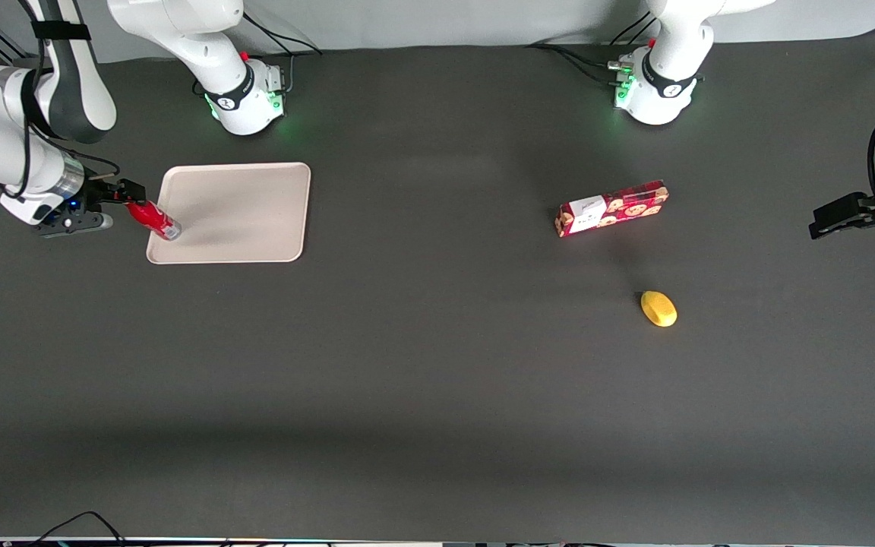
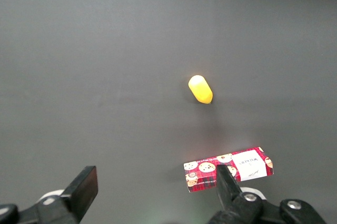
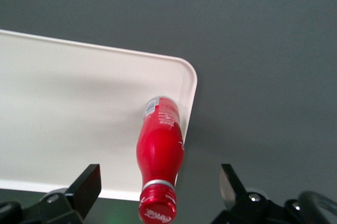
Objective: Place coke bottle on tray
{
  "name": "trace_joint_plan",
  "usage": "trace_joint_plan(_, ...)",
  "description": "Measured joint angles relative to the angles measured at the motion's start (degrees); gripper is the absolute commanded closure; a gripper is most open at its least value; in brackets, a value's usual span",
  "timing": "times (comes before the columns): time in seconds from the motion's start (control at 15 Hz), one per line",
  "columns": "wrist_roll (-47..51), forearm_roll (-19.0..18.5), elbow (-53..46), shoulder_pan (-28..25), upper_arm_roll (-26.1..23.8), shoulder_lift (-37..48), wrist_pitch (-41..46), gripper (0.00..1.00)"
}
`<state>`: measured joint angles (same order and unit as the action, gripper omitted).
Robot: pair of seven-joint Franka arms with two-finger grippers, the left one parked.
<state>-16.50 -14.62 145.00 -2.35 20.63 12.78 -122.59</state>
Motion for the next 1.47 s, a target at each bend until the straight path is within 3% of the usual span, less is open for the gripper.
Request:
trace_joint_plan(0.13,0.0,2.3,-5.1,-0.1,-1.4,0.1,3.2,0.0)
trace_joint_plan(0.4,3.6,10.5,-23.1,-0.3,-8.3,-0.2,14.8,0.0)
trace_joint_plan(0.8,16.9,14.5,-48.2,-0.7,-16.1,-8.9,23.9,0.0)
trace_joint_plan(1.0,20.5,14.8,-53.1,-0.8,-17.2,-12.2,24.8,0.0)
trace_joint_plan(1.47,24.2,14.8,-53.6,-0.8,-18.5,-13.9,25.0,0.0)
